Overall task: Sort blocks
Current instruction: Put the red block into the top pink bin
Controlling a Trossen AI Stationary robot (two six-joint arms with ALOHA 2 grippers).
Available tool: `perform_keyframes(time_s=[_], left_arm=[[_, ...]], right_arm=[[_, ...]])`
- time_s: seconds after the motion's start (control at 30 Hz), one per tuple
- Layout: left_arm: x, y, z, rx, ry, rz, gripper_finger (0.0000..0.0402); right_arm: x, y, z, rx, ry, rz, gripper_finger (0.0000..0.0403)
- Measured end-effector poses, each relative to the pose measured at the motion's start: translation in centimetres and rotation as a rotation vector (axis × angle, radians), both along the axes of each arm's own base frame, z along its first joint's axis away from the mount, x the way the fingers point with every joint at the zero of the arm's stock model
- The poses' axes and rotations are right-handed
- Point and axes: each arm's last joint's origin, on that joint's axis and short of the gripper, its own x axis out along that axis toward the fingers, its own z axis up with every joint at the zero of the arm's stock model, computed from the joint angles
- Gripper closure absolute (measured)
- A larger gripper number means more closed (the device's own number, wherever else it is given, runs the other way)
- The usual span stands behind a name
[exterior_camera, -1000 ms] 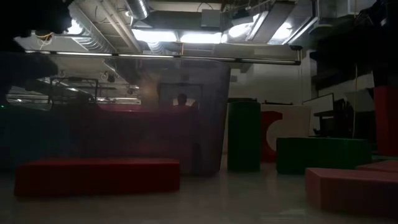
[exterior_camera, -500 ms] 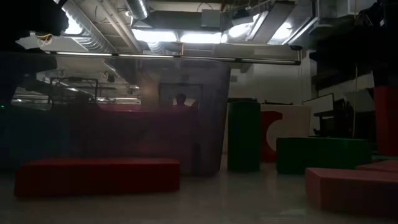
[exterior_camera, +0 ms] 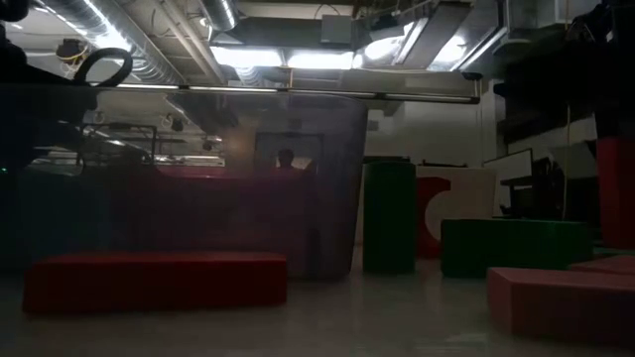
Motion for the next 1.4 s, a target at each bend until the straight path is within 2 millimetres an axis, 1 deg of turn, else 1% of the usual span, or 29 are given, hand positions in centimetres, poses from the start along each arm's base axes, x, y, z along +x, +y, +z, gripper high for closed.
perform_keyframes(time_s=[0.17, 0.23, 0.3, 0.43, 0.47, 0.67, 0.77, 0.87, 1.1, 1.27, 1.4], left_arm=[[0.0, 0.0, -0.2, 0.002, 0.002, 0.042, 0.0259], [0.0, 0.0, -0.2, 0.000, 0.002, 0.043, 0.0267], [0.0, -0.1, -0.2, -0.010, 0.005, 0.043, 0.0287], [0.0, -0.1, -0.2, -0.038, 0.024, 0.045, 0.0351], [0.0, -0.2, -0.2, -0.046, 0.031, 0.046, 0.0359], [0.6, -0.7, 0.6, -0.067, 0.039, 0.032, 0.0359], [1.2, -1.3, 1.7, -0.103, 0.033, 0.020, 0.0359], [1.3, -1.3, 2.7, -0.080, 0.064, 0.025, 0.0358], [2.0, -1.8, 6.0, -0.057, 0.089, 0.056, 0.0358], [2.5, -1.4, 8.2, -0.006, 0.096, 0.066, 0.0356], [3.2, -0.6, 9.7, 0.069, 0.055, 0.038, 0.0357]], right_arm=[[0.0, 0.0, 0.0, 0.000, 0.000, 0.000, 0.0205], [0.0, 0.0, 0.0, 0.000, 0.000, 0.000, 0.0205], [0.0, 0.0, 0.0, 0.000, 0.000, 0.000, 0.0205], [0.0, 0.0, 0.0, 0.000, 0.000, 0.000, 0.0205], [0.0, 0.0, 0.0, 0.000, 0.000, 0.000, 0.0205], [0.0, 0.0, 0.0, 0.000, -0.002, 0.000, 0.0205], [0.0, 0.0, 0.0, 0.000, -0.005, 0.000, 0.0205], [0.0, 0.0, 0.1, 0.000, -0.007, 0.001, 0.0205], [0.0, 0.0, 0.1, 0.000, -0.013, 0.002, 0.0205], [0.0, 0.0, 0.5, 0.001, -0.051, 0.002, 0.0205], [-0.1, 0.0, 0.7, 0.001, -0.071, 0.002, 0.0205]])
